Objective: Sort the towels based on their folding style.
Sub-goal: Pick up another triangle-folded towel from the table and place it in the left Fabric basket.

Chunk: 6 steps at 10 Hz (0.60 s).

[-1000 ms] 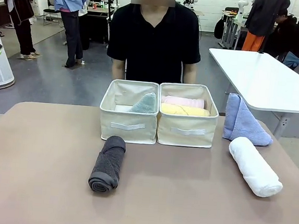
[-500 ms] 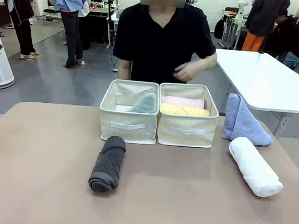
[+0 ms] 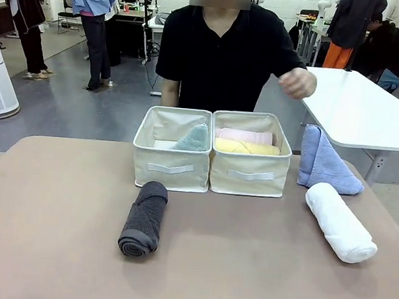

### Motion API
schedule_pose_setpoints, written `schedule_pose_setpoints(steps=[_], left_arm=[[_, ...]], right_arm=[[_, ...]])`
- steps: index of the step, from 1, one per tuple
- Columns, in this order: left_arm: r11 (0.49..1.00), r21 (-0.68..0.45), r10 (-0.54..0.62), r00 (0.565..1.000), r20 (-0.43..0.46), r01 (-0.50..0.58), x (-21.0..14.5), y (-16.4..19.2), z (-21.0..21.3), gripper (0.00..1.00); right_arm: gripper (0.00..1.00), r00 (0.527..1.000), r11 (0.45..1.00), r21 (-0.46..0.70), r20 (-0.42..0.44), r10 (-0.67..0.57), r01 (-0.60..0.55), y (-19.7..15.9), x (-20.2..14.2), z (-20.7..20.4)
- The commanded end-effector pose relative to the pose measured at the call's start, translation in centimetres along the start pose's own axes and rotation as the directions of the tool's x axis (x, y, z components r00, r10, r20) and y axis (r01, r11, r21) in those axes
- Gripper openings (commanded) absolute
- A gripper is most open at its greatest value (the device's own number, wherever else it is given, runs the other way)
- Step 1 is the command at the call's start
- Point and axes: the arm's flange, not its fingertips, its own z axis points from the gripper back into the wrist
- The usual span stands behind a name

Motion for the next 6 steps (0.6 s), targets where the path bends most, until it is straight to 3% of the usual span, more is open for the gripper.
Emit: schedule_pose_setpoints(steps=[1,4,6], left_arm=[[0.994,-0.085,-0.058,0.988,0.146,0.071,-2.4,2.7,3.3,1.0],[0.992,0.002,-0.124,0.973,0.196,0.126,-5.1,3.4,7.3,1.0],[0.994,-0.003,-0.104,0.976,0.19,0.107,-5.4,2.2,6.6,1.0]], right_arm=[[1.0,1.0,1.0,0.01,0.01,0.007,-0.007,0.1,-0.1,-0.1],[1.0,1.0,1.0,0.01,0.01,0.007,-0.007,0.1,-0.1,-0.1],[1.0,1.0,1.0,0.0,0.0,0.0,0.0,0.0,0.0,0.0]])
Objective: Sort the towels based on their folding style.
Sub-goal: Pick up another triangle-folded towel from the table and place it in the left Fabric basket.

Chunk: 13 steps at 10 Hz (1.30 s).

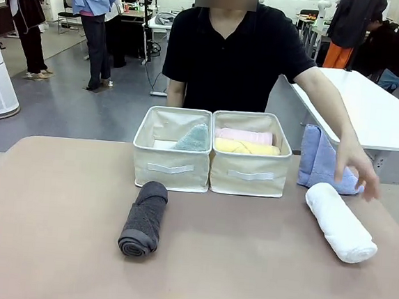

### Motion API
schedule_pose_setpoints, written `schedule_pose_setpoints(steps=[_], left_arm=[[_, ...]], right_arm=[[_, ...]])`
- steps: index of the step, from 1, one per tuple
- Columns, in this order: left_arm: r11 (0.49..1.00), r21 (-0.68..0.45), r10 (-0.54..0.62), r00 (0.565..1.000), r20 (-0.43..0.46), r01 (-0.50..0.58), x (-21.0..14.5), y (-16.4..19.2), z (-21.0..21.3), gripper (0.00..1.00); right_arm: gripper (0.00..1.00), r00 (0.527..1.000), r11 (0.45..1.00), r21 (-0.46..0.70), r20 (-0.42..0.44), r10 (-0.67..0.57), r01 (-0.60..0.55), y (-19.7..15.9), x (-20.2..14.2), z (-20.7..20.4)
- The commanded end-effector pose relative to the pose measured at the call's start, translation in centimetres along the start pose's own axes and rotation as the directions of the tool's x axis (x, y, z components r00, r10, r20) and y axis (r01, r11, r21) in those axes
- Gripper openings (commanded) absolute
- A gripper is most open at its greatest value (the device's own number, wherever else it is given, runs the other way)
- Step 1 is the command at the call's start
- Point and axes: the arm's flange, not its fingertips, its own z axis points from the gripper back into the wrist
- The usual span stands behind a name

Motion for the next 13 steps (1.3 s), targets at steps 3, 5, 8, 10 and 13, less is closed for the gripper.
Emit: schedule_pose_setpoints(steps=[3,5,8,10,13], left_arm=[[1.0,-0.002,-0.003,1.0,0.009,0.003,0.84,-0.68,-0.55,1.0],[1.0,-0.002,-0.003,1.0,0.009,0.003,0.84,-0.68,-0.55,1.0],[1.0,-0.002,-0.003,1.0,0.009,0.003,0.84,-0.68,-0.55,1.0],[1.0,-0.002,-0.003,1.0,0.009,0.003,0.84,-0.68,-0.55,1.0],[1.0,-0.002,-0.003,1.0,0.009,0.003,0.84,-0.68,-0.55,1.0]], right_arm=[[1.0,1.0,1.0,0.0,0.0,0.0,0.0,0.0,0.0,-0.01],[1.0,1.0,1.0,0.0,0.0,0.0,0.0,0.0,0.0,-0.01],[1.0,1.0,1.0,0.0,0.0,0.0,0.0,0.0,0.0,-0.01],[1.0,1.0,1.0,0.0,0.0,0.0,0.0,0.0,0.0,-0.01],[1.0,1.0,1.0,0.0,0.0,0.0,0.0,0.0,0.0,-0.01]])
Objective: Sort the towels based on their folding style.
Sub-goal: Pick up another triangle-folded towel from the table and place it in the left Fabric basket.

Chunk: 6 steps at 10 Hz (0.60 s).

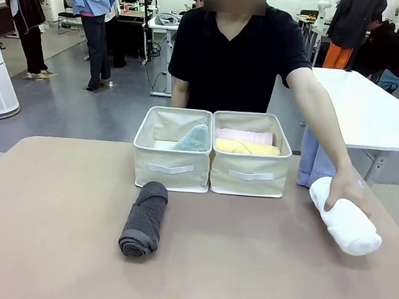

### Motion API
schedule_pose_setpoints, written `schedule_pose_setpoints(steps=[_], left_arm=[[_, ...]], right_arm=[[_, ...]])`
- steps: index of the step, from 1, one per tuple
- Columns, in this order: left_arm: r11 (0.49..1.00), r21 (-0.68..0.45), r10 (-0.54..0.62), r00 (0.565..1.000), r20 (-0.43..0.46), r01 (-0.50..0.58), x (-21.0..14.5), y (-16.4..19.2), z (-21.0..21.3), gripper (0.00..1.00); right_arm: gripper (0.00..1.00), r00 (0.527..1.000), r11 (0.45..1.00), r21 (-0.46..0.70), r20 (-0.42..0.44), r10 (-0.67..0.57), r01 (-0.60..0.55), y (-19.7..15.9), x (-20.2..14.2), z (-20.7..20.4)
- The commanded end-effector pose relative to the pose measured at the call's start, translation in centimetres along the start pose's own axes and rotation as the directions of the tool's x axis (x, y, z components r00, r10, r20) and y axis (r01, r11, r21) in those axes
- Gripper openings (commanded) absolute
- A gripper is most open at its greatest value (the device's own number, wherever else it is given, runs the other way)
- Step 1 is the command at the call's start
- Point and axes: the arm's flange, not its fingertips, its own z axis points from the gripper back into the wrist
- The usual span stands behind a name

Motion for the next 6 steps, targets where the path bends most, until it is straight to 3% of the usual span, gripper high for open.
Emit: schedule_pose_setpoints(steps=[1,6], left_arm=[[1.0,0.005,0.007,1.0,0.014,-0.007,0.2,-0.52,-0.07,1.0],[1.0,0.005,0.007,1.0,0.014,-0.007,0.2,-0.52,-0.07,1.0]], right_arm=[[1.0,1.0,1.0,0.0,0.0,0.0,0.0,0.0,0.0,-0.01],[1.0,1.0,1.0,0.0,0.0,0.0,0.0,0.0,0.0,-0.01]])
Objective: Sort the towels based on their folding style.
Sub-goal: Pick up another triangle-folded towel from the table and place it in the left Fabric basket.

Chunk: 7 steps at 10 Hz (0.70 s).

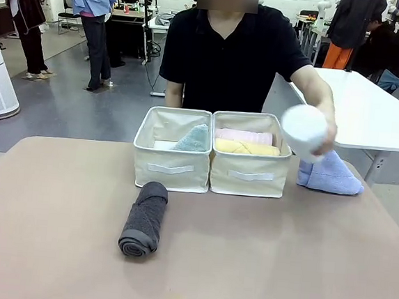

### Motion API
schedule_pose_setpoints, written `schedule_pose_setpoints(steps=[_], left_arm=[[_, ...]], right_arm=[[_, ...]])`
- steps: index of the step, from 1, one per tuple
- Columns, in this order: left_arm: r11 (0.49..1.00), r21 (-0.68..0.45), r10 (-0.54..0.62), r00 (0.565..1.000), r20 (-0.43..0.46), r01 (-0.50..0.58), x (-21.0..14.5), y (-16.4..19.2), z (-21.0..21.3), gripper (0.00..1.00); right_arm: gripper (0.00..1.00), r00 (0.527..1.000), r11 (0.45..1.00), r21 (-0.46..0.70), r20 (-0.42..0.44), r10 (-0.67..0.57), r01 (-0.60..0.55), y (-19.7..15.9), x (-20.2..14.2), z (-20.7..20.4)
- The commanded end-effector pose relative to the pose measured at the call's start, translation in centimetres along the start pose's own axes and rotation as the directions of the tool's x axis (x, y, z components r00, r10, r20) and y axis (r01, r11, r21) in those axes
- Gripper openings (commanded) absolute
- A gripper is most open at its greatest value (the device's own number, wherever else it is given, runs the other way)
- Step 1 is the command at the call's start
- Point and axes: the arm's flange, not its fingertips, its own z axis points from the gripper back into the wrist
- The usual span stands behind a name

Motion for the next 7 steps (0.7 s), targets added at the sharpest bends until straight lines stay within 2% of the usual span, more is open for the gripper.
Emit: schedule_pose_setpoints(steps=[1,3,4,5,6,7], left_arm=[[1.0,0.005,0.007,1.0,0.014,-0.007,0.2,-0.5,-0.1,1.0],[1.0,0.005,0.007,1.0,0.014,-0.007,0.2,-0.5,-0.1,1.0],[1.0,0.005,0.007,1.0,0.014,-0.007,0.2,-0.5,-0.1,1.0],[1.0,0.005,0.007,1.0,0.014,-0.007,0.2,-0.5,-0.1,1.0],[1.0,0.005,0.007,1.0,0.014,-0.007,0.2,-0.5,-0.1,1.0],[1.0,0.005,0.007,1.0,0.014,-0.007,0.2,-0.5,-0.1,1.0]], right_arm=[[1.0,1.0,1.0,0.0,0.0,0.0,0.0,0.0,0.0,0.0],[1.0,1.0,1.0,-0.009,-0.031,0.001,-0.001,-0.4,0.4,0.0],[1.0,0.995,1.0,-0.018,-0.099,-0.009,0.007,-1.1,0.8,-0.4],[1.0,0.971,0.999,-0.047,-0.24,-0.022,0.011,-2.2,1.3,-1.1],[1.0,0.903,0.995,-0.101,-0.427,-0.052,0.009,-3.9,2.0,-2.4],[1.0,0.843,0.992,-0.115,-0.538,-0.014,-0.057,-5.4,2.8,-3.9]])
